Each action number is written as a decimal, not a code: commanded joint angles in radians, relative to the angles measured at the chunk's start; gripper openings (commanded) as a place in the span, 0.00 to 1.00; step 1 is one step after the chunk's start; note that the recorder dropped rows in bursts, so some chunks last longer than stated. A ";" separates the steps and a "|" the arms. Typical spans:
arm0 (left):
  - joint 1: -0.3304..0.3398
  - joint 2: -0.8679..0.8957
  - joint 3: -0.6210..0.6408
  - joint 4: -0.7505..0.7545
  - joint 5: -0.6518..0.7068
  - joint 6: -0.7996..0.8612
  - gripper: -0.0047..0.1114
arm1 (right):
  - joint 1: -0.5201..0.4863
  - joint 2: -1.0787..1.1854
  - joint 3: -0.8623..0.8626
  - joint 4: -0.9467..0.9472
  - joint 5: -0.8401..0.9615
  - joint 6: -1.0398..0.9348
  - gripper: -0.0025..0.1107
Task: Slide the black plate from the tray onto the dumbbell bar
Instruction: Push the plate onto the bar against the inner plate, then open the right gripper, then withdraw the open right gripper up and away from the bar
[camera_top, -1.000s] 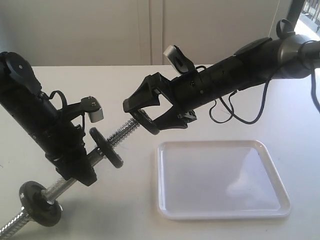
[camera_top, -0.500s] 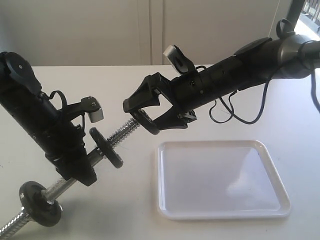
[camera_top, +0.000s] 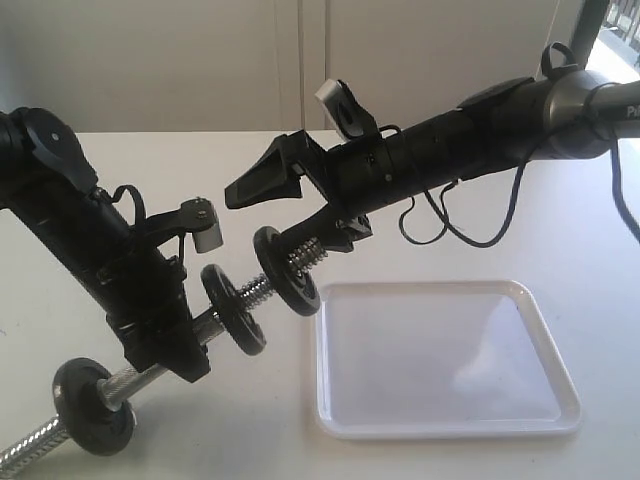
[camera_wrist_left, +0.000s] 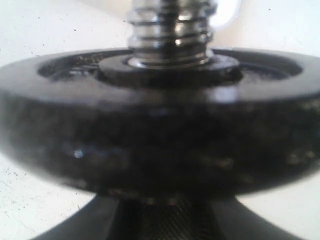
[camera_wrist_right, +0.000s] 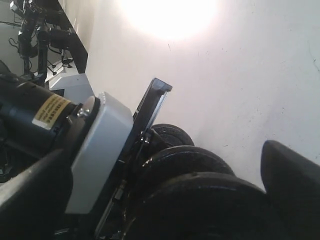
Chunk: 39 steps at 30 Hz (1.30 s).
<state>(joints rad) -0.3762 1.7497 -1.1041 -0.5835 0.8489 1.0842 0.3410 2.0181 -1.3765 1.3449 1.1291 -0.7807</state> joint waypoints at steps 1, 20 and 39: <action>0.005 -0.041 -0.024 -0.204 0.025 -0.030 0.04 | 0.008 -0.021 -0.007 0.000 0.092 -0.008 0.86; 0.005 -0.041 -0.024 -0.204 0.025 -0.030 0.04 | -0.045 -0.021 -0.007 -0.056 0.065 -0.008 0.86; 0.005 -0.041 -0.024 -0.204 0.025 -0.030 0.04 | -0.154 -0.021 -0.007 -0.063 0.073 -0.008 0.85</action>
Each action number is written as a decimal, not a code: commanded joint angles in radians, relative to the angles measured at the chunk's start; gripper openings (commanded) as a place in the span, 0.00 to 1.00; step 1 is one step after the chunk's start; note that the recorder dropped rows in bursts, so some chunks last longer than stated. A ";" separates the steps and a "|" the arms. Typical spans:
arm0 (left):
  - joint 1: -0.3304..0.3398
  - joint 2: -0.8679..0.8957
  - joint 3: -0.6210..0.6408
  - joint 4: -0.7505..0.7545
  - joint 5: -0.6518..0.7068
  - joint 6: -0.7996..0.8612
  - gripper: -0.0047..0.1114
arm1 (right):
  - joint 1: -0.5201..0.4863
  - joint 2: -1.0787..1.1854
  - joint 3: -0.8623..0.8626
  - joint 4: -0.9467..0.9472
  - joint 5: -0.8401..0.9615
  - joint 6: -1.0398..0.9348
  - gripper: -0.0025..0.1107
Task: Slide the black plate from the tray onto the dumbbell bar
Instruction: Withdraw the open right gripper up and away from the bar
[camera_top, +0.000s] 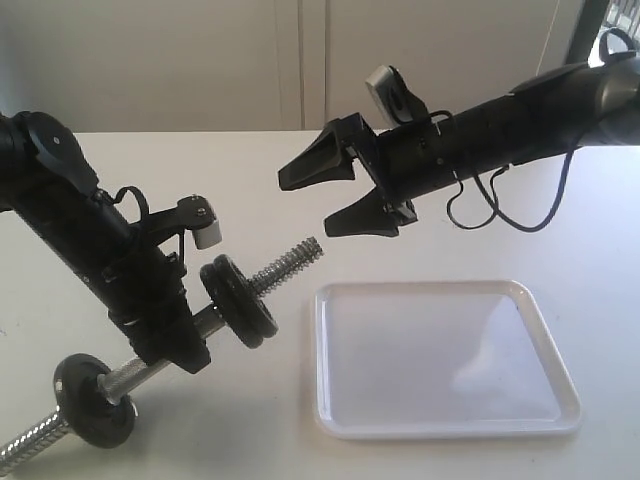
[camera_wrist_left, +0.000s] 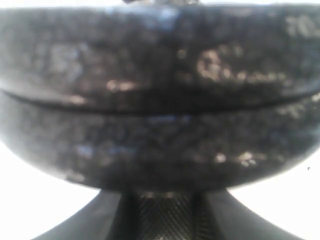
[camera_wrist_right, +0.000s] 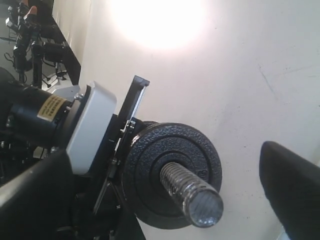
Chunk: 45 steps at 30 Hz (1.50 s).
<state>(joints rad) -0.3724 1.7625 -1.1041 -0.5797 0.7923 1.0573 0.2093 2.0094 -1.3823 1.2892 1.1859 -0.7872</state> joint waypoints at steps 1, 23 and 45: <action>0.001 -0.054 -0.024 -0.208 0.082 -0.003 0.04 | -0.024 -0.012 -0.001 -0.007 0.016 -0.002 0.85; 0.001 -0.054 -0.024 -0.208 0.076 -0.003 0.04 | -0.040 -0.024 -0.001 -0.071 0.010 0.052 0.02; 0.001 -0.050 -0.024 -0.220 0.025 -0.040 0.04 | -0.036 -0.452 0.169 -0.248 -0.068 0.041 0.02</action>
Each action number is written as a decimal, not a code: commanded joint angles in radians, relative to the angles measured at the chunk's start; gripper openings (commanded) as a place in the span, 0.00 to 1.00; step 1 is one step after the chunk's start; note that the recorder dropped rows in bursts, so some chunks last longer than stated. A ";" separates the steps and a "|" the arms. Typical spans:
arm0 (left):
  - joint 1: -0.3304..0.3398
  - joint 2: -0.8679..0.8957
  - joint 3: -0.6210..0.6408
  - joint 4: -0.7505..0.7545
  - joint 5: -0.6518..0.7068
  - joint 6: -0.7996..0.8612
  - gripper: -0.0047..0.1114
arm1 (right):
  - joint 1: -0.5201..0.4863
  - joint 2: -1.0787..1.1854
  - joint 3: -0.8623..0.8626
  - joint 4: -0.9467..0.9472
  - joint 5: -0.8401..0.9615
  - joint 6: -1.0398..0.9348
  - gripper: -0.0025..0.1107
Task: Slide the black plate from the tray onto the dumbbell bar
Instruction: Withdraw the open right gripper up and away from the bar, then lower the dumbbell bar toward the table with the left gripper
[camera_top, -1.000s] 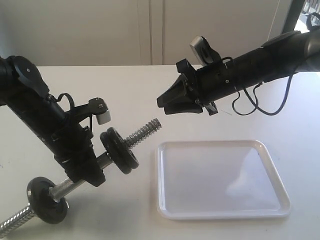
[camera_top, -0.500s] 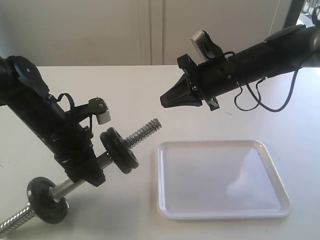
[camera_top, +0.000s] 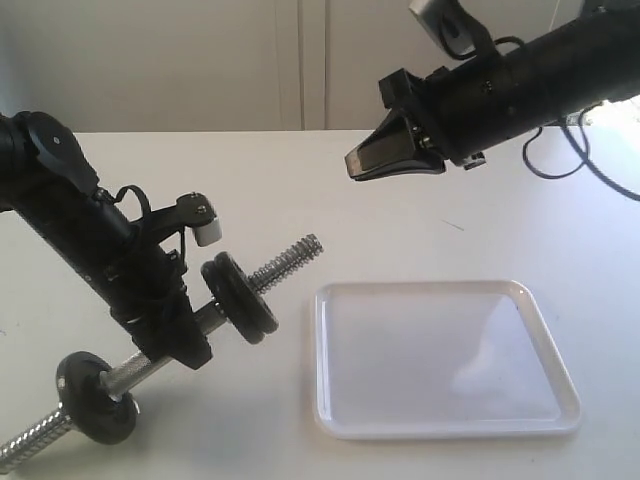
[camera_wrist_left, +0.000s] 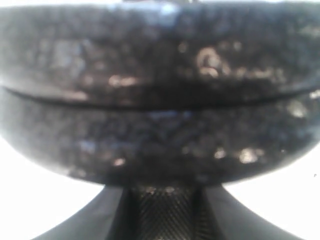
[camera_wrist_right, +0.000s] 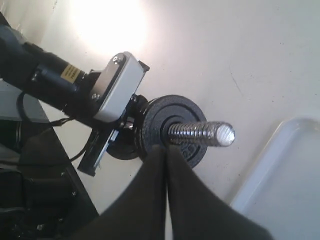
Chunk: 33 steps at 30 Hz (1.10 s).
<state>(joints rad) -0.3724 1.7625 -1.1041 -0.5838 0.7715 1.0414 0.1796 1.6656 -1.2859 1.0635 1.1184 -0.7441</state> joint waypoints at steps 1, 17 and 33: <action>0.001 -0.048 -0.024 -0.221 0.032 -0.026 0.04 | 0.000 -0.154 0.108 -0.026 -0.013 -0.002 0.02; 0.001 -0.039 -0.024 -0.418 -0.129 -0.129 0.04 | 0.021 -0.529 0.357 -0.074 -0.249 -0.002 0.02; -0.003 0.001 -0.024 -0.550 -0.171 -0.264 0.04 | 0.021 -0.525 0.365 -0.074 -0.254 -0.002 0.02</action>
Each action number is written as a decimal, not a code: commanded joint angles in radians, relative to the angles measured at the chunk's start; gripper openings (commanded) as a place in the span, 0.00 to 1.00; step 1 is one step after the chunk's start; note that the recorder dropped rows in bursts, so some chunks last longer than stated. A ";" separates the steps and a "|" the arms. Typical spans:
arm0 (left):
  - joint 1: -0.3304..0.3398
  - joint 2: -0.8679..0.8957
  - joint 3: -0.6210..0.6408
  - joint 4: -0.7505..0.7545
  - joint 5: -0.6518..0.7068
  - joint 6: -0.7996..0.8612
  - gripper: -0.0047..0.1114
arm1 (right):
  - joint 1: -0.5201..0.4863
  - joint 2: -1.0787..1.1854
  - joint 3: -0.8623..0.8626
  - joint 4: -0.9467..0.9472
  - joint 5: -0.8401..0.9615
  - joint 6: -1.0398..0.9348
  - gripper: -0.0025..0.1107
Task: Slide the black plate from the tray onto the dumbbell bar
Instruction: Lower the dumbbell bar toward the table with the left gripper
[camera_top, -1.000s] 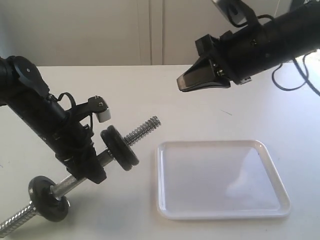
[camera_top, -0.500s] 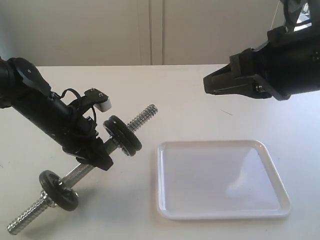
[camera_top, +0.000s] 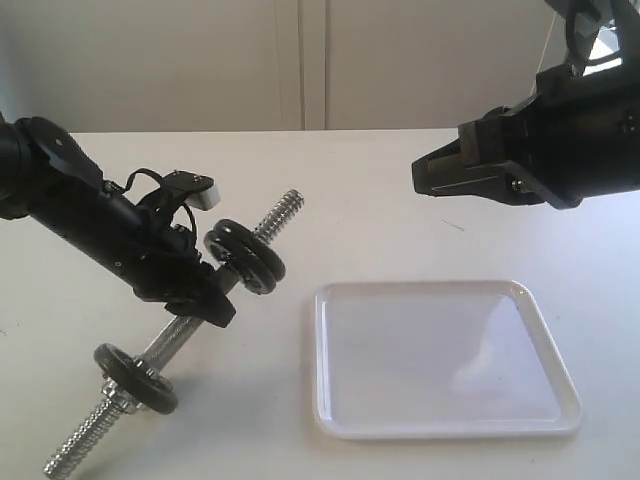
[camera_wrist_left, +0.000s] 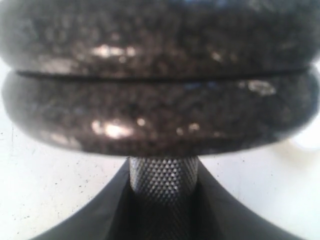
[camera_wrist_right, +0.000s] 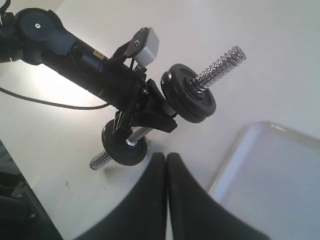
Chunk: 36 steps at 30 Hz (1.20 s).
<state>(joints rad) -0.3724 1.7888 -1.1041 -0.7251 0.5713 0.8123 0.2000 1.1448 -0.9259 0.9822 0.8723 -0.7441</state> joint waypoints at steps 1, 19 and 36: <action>-0.005 -0.017 -0.024 -0.419 0.031 -0.034 0.04 | 0.001 -0.004 0.005 0.007 -0.008 -0.002 0.02; -0.081 0.032 -0.024 -0.531 -0.088 -0.053 0.04 | 0.001 -0.004 0.005 0.011 -0.008 -0.002 0.02; -0.081 0.032 0.058 -0.549 -0.178 -0.101 0.04 | 0.001 -0.004 0.005 0.013 -0.008 -0.002 0.02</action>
<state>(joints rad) -0.4549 1.8811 -1.0337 -1.1730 0.3359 0.7085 0.2000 1.1448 -0.9259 0.9822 0.8723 -0.7441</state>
